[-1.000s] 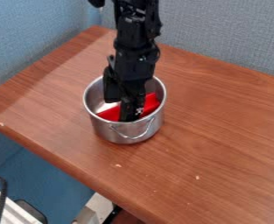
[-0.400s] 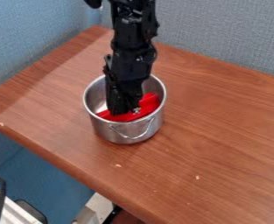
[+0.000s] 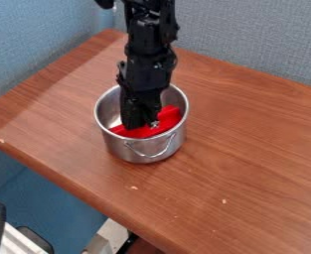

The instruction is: Move the red object from the metal pot to the table

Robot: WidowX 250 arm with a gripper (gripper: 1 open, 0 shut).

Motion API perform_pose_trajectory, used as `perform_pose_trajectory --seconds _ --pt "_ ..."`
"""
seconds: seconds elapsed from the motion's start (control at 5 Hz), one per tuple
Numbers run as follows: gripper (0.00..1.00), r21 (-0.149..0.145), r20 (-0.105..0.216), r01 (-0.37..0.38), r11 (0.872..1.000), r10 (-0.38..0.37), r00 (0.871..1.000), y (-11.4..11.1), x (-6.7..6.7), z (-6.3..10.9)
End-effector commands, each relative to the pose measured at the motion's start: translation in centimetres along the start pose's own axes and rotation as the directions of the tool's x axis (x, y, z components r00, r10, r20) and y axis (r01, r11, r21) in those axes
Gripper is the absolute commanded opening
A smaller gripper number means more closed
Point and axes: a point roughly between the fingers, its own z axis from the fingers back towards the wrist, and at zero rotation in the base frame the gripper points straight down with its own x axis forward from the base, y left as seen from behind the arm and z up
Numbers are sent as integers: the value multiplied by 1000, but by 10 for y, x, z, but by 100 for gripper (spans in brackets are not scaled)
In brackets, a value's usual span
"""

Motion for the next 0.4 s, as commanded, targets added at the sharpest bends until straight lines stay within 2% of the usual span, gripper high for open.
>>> perform_pose_trajectory --seconds 0.0,0.2 --pt "0 31 60 -36 999 34 998 10 -1 17" --pt "0 38 92 -62 997 58 994 14 -2 26"
